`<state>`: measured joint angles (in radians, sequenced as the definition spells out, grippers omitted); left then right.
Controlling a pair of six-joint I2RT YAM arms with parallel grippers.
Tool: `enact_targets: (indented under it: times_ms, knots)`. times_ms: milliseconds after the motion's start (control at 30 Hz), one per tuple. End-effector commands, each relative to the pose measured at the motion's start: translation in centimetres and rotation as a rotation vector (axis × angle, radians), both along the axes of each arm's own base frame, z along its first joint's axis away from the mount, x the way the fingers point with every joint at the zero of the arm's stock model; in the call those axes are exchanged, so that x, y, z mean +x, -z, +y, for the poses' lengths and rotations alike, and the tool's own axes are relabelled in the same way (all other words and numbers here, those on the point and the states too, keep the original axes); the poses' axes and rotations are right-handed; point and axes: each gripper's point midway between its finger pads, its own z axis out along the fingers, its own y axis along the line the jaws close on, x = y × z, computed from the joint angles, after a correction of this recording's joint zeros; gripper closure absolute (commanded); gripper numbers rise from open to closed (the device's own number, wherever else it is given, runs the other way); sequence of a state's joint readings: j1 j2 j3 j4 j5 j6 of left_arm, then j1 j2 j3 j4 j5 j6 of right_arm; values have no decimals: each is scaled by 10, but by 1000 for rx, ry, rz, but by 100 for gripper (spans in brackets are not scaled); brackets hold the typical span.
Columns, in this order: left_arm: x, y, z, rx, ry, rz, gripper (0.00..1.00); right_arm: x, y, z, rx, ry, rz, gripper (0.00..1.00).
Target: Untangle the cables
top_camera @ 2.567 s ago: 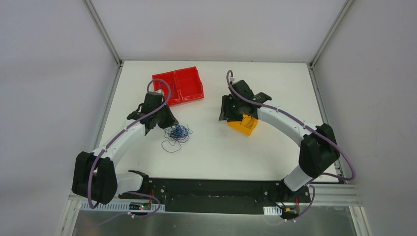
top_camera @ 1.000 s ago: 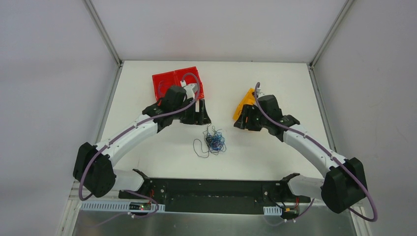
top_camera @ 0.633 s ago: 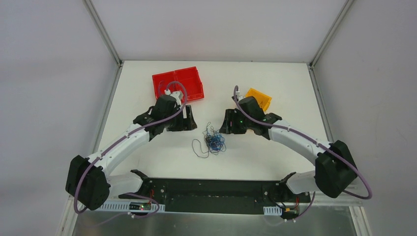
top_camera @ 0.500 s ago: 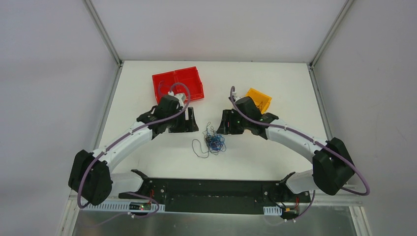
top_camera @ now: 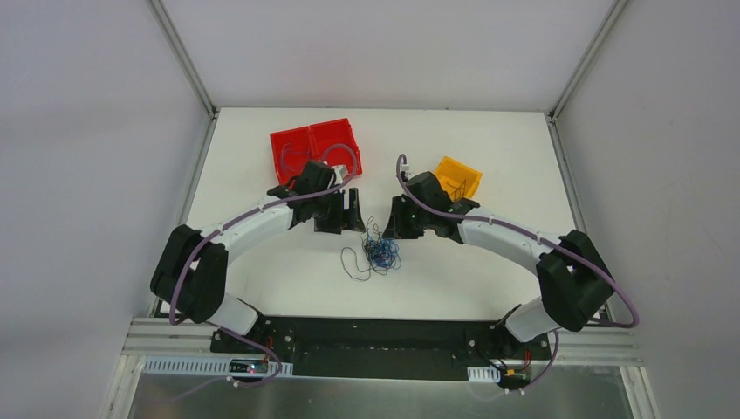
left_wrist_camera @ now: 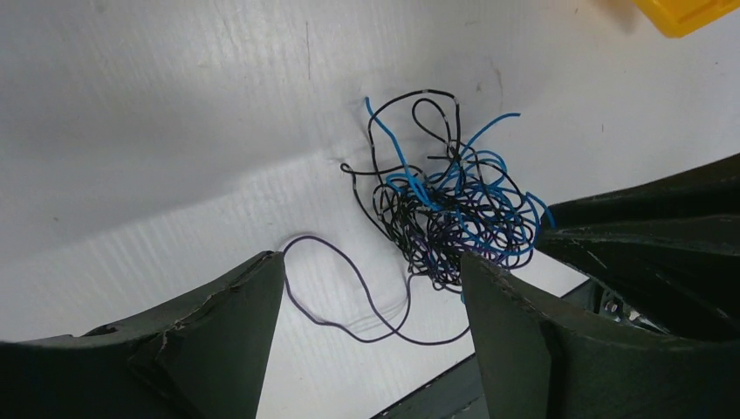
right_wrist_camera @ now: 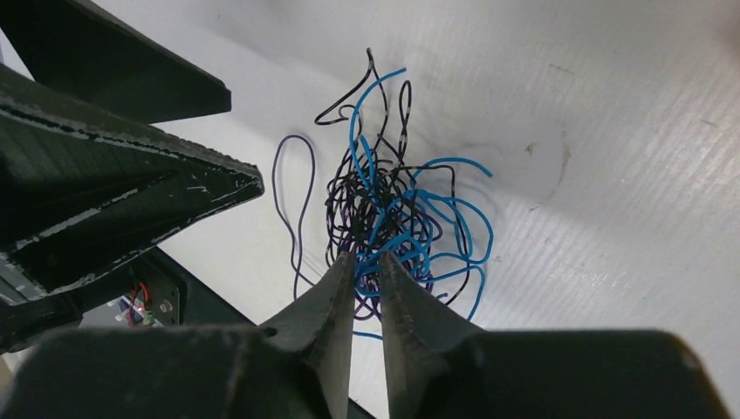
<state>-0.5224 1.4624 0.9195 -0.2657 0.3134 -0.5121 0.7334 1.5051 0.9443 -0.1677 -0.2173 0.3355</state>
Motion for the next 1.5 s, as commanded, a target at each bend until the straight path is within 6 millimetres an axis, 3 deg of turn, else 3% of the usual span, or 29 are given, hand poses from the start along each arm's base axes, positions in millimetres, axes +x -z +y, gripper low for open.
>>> enact_targets:
  times_ms: [0,67,333,433,467,500,567,600,767,900,1033,1133,1367,1467]
  knots:
    - [16,-15,-21,-58,40,-33,25,8,-21,4,27,22,-52,92]
    - [17,-8,-27,-58,50,-11,25,6,-24,-1,26,31,-68,100]
    - [16,18,-54,-38,102,68,24,-2,-26,-7,52,51,-66,100]
    - [17,29,-58,-22,94,97,34,-2,-29,-8,70,68,-80,100]
    - [18,34,-57,-13,84,105,44,-2,-30,-9,76,74,-86,100]
    - [20,38,-56,1,74,108,60,-1,-32,-10,78,80,-95,100]
    - [27,44,-46,49,31,90,97,0,-32,-19,43,109,-105,100]
    - [30,45,-39,69,0,78,100,5,-33,-29,7,152,-125,100]
    - [36,34,4,120,-115,21,100,15,-38,-86,-142,350,-214,100]
    - [36,25,54,126,-237,14,100,16,-42,-141,-197,520,-260,100]
    - [29,15,101,129,-394,-30,100,9,-46,-192,-216,675,-268,100]
    - [24,-1,125,146,-497,-97,100,5,-54,-218,-219,766,-297,100]
    - [13,-24,169,196,-721,-181,100,5,-74,-238,-205,853,-351,100]
    - [11,-36,170,175,-721,-221,100,4,-72,-228,-182,804,-329,100]
